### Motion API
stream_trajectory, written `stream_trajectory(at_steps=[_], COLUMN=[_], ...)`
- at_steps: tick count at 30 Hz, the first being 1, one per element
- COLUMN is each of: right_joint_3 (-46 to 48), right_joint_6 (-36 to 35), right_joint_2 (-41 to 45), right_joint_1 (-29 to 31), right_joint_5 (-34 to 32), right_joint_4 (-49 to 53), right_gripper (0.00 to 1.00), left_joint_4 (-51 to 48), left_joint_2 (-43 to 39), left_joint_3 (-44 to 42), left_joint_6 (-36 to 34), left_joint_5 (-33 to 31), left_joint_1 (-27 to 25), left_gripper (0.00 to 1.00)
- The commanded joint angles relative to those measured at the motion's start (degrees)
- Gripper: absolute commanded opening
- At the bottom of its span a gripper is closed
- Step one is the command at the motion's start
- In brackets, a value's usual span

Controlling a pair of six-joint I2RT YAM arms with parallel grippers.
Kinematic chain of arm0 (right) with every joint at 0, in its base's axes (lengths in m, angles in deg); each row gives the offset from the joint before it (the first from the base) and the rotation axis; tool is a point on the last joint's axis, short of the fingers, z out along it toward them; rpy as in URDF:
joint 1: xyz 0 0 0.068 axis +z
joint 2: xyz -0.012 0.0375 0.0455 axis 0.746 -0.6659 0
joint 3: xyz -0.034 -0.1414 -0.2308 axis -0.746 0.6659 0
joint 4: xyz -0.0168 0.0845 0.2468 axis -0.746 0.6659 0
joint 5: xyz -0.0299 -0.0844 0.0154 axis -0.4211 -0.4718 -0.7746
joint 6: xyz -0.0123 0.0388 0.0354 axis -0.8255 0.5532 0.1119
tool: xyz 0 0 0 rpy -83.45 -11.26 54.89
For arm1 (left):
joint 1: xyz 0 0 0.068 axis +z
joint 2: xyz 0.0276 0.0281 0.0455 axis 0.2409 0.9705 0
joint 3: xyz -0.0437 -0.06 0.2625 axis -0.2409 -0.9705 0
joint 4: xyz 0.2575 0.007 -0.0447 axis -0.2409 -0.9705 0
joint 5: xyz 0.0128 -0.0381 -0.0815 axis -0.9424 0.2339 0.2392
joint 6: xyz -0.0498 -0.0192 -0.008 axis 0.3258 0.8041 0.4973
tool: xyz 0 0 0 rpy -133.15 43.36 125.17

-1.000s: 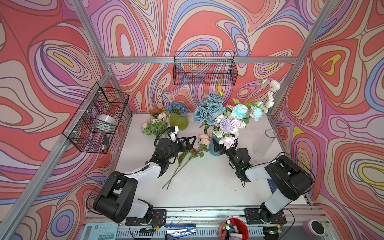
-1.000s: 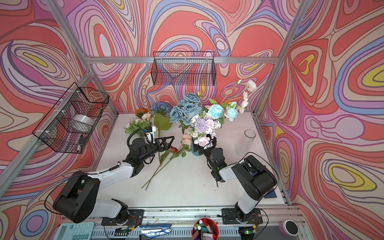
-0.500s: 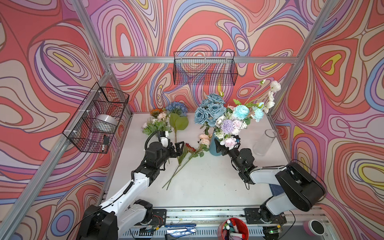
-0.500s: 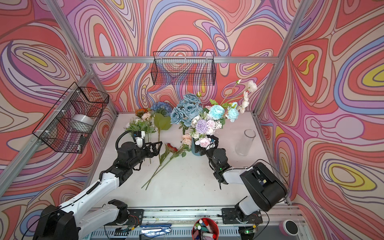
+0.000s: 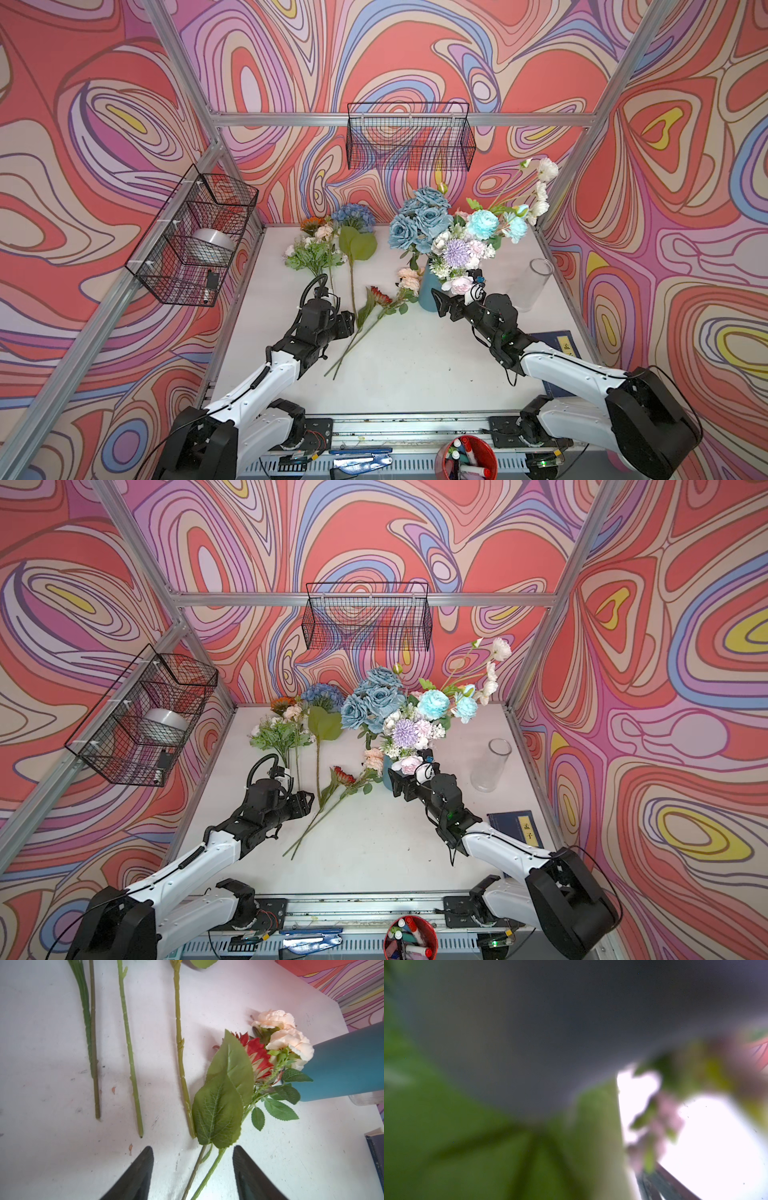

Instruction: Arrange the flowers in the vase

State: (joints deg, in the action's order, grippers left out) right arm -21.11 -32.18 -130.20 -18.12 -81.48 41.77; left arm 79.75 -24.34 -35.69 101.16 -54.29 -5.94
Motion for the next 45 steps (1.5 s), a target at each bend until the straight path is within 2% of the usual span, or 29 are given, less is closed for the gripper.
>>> stream_trajectory(at_steps=[1, 7, 11, 14, 17, 26, 32, 37, 41, 45], right_joint_3=[1.9, 2.0, 0.5, -0.2, -1.3, -4.5, -5.9, -5.8, -5.4, -4.9], right_joint_6=[-2.7, -6.0, -6.7, -7.4, -7.5, -7.1, -7.0, -7.1, -7.2, -7.5], right_joint_2=[-3.2, -13.4, -20.6, -24.7, -27.5, -34.9, -37.8, -38.3, -38.6, -38.1], right_joint_1=[-0.2, -0.2, -0.2, -0.4, -0.6, -0.9, -1.2, -1.4, -1.7, -2.1], right_joint_5=[-1.1, -0.6, -0.5, -3.3, -4.7, -3.3, -6.5, -7.5, -8.0, -8.0], right_joint_4=[-9.5, -28.9, -37.5, -42.6, -44.8, -49.0, -50.4, -50.4, -50.5, -50.5], right_gripper=[0.98, 0.98, 0.98, 0.98, 0.98, 0.98, 0.96, 0.87, 0.72, 0.67], left_joint_4=[2.0, 4.2, 4.1, 3.9, 3.8, 4.3, 4.2, 4.5, 4.8, 5.6], left_joint_2=[-0.5, 0.4, -0.6, -2.1, -3.0, -2.8, -3.1, -3.0, -2.2, -1.3], left_joint_3=[-1.6, -2.4, -2.4, -2.8, -2.8, -2.1, -2.0, -1.6, -0.9, -0.7], left_joint_6=[3.9, 5.2, 4.7, 4.7, 4.7, 4.7, 4.6, 4.2, 3.6, 3.6], left_joint_5=[0.4, 1.7, 1.5, 0.2, -0.2, -0.1, -0.1, 0.3, 0.8, 1.3], left_joint_1=[0.3, 0.3, 0.3, 0.3, 0.3, 0.3, 0.3, 0.3, 0.3, 0.3], left_gripper=[0.72, 0.80, 0.83, 0.87, 0.88, 0.87, 0.87, 0.87, 0.86, 0.86])
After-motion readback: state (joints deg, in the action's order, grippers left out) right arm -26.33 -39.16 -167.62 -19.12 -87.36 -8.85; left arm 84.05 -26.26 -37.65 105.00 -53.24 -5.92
